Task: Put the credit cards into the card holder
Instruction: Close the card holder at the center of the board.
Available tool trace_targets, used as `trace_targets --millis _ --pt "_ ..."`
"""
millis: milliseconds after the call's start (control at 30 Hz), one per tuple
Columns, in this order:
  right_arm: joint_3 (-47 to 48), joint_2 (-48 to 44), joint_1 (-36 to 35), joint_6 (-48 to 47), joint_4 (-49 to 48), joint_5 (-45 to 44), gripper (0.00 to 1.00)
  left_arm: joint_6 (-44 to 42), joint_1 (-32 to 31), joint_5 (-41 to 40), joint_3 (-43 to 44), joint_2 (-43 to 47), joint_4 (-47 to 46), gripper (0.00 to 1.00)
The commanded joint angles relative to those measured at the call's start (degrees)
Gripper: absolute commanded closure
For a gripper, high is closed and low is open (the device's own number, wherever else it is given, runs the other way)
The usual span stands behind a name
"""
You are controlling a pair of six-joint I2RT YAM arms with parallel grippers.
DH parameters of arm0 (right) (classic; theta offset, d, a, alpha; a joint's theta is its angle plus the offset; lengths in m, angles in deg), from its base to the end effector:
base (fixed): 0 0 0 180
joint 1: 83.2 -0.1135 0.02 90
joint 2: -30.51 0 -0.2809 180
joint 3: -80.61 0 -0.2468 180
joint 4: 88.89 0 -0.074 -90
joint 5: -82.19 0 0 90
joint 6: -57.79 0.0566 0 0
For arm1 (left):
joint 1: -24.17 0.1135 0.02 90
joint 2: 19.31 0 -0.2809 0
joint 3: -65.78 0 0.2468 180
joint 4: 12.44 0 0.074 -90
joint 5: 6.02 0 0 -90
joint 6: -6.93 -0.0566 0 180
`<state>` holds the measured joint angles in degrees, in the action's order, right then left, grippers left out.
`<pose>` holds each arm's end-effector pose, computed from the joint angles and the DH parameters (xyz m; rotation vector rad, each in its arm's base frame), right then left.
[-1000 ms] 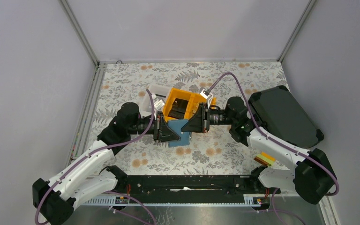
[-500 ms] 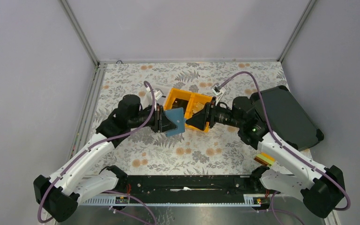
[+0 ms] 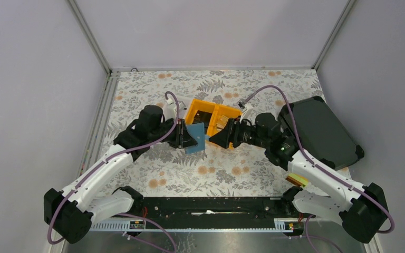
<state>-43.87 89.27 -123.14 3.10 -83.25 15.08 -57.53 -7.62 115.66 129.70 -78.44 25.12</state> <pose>0.1740 0.1744 0.3202 -0.3999 1.8580 1.2787 0.1752 -0.1436 0.3091 0.4712 2.2314 -1.1509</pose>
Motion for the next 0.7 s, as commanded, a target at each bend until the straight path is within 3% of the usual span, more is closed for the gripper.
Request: trace_targets --millis 0,400,667 --pt "0.52 1.44 -1.38 0.95 -2.26 -1.97 0.39 0.15 0.69 0.23 -0.53 0.74 -2.32 1.00" --pt "0.50 4.17 -2.24 0.95 -3.61 -1.70 0.59 0.21 1.13 0.81 -0.54 0.78 -2.26 1.00" --pt "1.08 6.28 -2.74 0.75 -4.67 -1.23 0.79 0.21 1.19 0.85 -0.63 0.80 -2.30 1.00"
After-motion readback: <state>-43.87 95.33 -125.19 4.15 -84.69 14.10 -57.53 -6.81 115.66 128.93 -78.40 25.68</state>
